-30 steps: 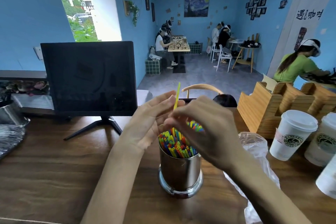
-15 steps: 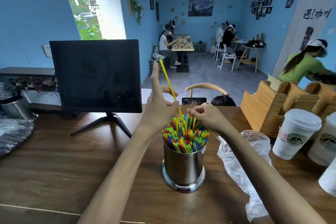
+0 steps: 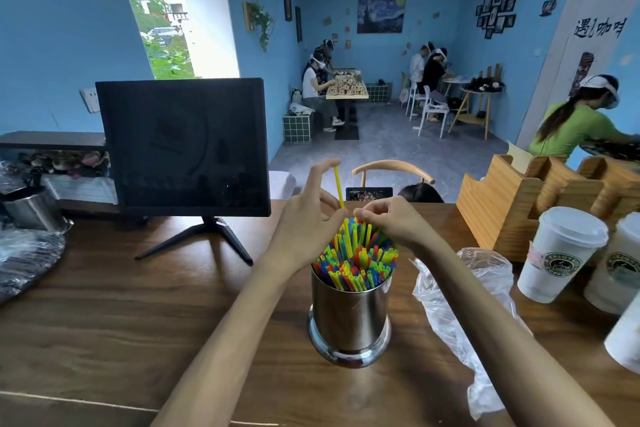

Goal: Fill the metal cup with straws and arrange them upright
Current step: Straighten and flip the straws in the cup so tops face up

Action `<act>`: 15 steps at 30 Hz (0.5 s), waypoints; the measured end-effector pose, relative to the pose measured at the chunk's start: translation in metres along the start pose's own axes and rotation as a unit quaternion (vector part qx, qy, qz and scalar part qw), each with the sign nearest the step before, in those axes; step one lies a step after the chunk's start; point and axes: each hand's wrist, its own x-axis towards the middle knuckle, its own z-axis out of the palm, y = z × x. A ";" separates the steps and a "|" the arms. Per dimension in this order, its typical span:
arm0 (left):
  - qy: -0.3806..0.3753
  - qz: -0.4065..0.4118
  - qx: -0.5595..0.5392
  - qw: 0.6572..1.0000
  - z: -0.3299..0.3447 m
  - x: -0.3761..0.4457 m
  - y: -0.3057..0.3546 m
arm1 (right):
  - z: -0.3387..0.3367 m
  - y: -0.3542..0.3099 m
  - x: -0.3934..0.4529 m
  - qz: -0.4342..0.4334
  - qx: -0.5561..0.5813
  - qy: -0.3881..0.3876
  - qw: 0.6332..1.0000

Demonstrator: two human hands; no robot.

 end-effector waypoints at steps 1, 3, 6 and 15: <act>0.004 -0.004 0.006 1.000 0.000 -0.002 0.000 | 0.000 0.000 0.001 -0.007 -0.005 0.010 1.000; -0.008 -0.012 0.016 1.000 0.002 -0.007 -0.003 | -0.002 -0.002 0.000 -0.019 -0.003 0.034 0.999; -0.055 -0.010 0.062 0.997 0.005 -0.011 -0.014 | -0.005 -0.009 0.000 -0.057 -0.016 0.055 0.997; 0.059 -0.067 -0.044 0.995 -0.003 -0.013 0.000 | -0.023 -0.065 -0.025 -0.227 0.037 0.317 0.920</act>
